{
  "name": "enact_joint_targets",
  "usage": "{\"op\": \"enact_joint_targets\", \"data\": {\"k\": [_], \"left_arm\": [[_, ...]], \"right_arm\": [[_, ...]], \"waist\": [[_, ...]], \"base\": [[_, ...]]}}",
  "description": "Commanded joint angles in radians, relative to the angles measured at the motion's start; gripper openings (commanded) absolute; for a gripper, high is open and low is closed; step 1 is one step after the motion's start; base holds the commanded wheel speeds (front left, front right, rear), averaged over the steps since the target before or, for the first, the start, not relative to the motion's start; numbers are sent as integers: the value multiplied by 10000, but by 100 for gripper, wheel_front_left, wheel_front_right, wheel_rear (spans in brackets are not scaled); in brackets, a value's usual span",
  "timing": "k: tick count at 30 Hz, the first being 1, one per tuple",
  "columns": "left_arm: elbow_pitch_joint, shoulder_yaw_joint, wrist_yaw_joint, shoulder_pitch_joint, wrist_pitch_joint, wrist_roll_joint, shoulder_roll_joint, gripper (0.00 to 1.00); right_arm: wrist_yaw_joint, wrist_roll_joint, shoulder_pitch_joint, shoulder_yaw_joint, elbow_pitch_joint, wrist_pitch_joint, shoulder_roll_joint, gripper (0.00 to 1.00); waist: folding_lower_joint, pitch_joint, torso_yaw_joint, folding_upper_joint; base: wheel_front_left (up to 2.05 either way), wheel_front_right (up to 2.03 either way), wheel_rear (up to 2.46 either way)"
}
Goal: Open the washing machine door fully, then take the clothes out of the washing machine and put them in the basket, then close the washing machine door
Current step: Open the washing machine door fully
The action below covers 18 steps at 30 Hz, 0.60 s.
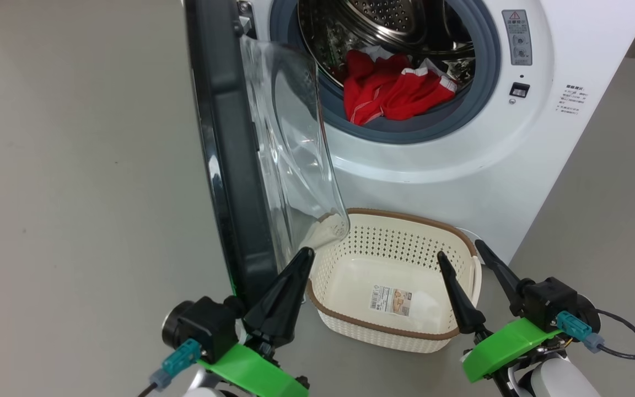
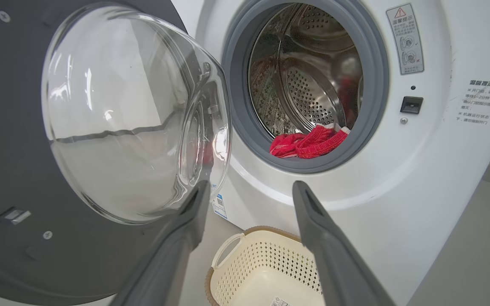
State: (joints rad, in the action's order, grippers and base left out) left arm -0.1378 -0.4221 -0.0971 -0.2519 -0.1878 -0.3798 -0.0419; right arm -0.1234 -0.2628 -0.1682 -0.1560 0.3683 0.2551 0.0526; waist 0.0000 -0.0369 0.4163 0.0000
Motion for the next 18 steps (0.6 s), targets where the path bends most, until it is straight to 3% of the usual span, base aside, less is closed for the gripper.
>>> {"op": "enact_joint_targets", "data": {"k": [1, 18], "left_arm": [[189, 314, 4, -373, -47, -20, -83, 0], [-803, 667, 400, -477, -262, -135, -255, 0]], "right_arm": [[-73, -73, -382, -265, -196, 66, -24, 100], [-73, 91, -442, 45, -96, 66, -24, 100]], "waist": [[0, -14, -4, 0], [0, 112, 324, 0]], "base": [[0, 0, 0], [0, 0, 0]]}}
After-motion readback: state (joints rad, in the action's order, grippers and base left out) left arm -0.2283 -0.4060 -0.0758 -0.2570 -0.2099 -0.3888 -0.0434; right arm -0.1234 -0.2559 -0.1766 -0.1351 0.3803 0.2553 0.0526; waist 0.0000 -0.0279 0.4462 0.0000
